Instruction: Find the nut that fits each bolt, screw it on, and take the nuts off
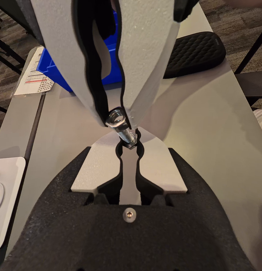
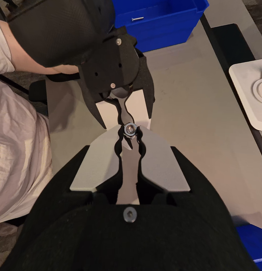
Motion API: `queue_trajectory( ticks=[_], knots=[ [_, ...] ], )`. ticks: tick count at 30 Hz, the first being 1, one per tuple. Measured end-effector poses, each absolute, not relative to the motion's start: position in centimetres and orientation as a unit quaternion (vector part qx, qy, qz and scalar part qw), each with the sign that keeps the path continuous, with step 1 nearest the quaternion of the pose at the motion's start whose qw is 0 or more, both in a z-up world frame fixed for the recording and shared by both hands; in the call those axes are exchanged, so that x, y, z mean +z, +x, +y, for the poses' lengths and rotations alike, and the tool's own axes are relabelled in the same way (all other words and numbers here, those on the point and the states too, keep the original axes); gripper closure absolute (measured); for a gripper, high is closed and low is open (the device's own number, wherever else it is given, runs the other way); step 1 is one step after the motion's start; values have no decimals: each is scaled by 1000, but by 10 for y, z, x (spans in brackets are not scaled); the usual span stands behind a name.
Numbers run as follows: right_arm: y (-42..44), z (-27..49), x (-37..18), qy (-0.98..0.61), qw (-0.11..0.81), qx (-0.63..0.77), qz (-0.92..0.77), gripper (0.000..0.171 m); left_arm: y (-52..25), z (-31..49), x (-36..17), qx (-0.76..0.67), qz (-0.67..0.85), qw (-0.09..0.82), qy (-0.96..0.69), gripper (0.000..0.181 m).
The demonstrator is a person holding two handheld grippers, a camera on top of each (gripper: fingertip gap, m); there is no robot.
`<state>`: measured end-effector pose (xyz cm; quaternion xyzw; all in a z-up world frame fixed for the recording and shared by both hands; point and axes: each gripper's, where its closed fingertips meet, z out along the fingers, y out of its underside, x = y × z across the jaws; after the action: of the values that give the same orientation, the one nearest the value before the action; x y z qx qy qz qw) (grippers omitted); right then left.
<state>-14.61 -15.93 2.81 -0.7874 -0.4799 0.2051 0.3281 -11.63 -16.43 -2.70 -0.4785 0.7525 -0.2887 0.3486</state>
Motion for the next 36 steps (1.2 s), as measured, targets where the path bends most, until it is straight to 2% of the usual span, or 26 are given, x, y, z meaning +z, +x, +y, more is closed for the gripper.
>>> queue_trajectory(
  ticks=[9, 22, 36],
  knots=[
    [-146, -165, 19, -773, 296, 173, -533, 154, -117, -172, -33, -280, 773, 340, -457, 168],
    [-153, -189, 19, -714, 276, 207, -609, 154, -121, -199, -32, -310, 809, 333, -373, 168],
    [-140, -157, 12, -861, 320, 191, -345, 154, -114, -161, -41, -235, 761, 349, -494, 168]
  ],
)
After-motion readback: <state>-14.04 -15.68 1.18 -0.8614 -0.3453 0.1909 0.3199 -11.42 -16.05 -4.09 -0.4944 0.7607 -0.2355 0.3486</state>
